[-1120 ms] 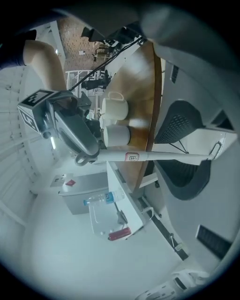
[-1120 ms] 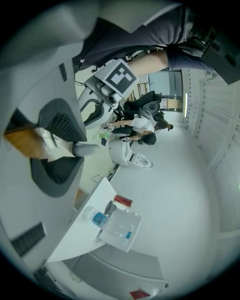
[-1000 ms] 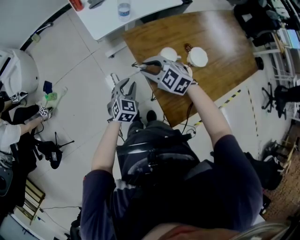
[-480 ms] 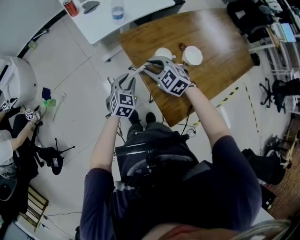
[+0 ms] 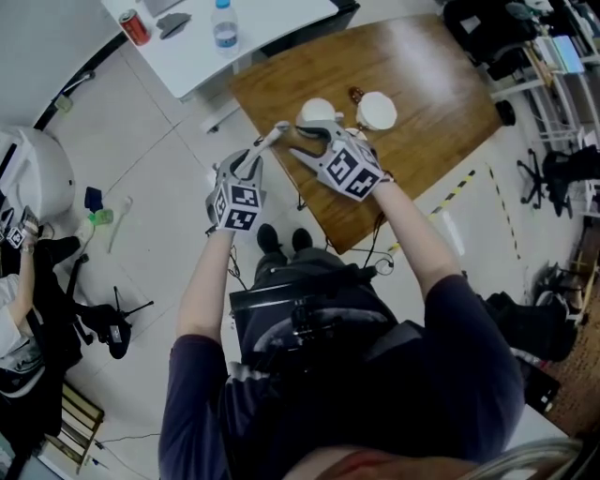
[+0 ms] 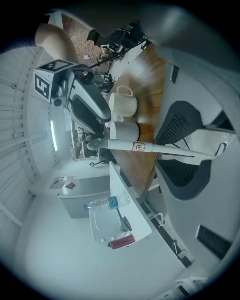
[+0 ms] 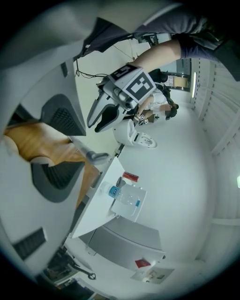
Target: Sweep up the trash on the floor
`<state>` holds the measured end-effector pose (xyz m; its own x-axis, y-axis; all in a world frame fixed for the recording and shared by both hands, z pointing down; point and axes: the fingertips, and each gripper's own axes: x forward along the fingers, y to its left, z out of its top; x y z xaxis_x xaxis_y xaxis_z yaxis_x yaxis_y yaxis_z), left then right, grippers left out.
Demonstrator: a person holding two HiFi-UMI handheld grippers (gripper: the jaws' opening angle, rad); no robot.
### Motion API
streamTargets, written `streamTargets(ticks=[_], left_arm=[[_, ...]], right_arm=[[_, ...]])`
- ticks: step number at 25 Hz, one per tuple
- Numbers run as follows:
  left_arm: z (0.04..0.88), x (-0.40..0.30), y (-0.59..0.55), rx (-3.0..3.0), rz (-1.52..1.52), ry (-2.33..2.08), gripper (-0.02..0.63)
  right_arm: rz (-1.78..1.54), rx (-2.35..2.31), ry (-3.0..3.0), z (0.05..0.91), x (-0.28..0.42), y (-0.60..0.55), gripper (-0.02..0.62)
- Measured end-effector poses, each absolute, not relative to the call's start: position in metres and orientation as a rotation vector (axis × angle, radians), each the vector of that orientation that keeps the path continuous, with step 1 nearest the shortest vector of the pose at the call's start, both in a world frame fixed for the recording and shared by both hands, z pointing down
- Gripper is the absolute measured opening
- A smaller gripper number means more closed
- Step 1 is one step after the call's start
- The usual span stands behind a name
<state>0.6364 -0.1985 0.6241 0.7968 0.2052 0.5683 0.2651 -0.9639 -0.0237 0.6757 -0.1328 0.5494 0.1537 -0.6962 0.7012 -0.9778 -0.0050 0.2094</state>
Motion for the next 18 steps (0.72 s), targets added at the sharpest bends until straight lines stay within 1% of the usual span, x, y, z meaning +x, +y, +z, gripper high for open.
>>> streamTargets(ticks=[5, 9, 14, 18], left_arm=[[0.613, 0.638, -0.206, -2.899, -0.85, -0.346, 0.101], [0.594, 0.634, -0.222, -2.973, -0.781, -0.231, 0.101], [0.55, 0.622, -0.254, -3.014, -0.666, -0.021, 0.1], [0.498, 0.606, -0.265, -3.003, -0.552, 0.116, 0.1]], right_arm=[[0.518, 1.798, -1.604, 0.533, 0.669, -0.116, 0.201], [0.528, 1.84, -1.607, 0.524, 0.667, -0.102, 0.201], [0.494, 1.885, -1.674, 0.505, 0.663, -0.104, 0.201], [0.421, 1.879, -1.772, 0.488, 0.656, -0.114, 0.201]])
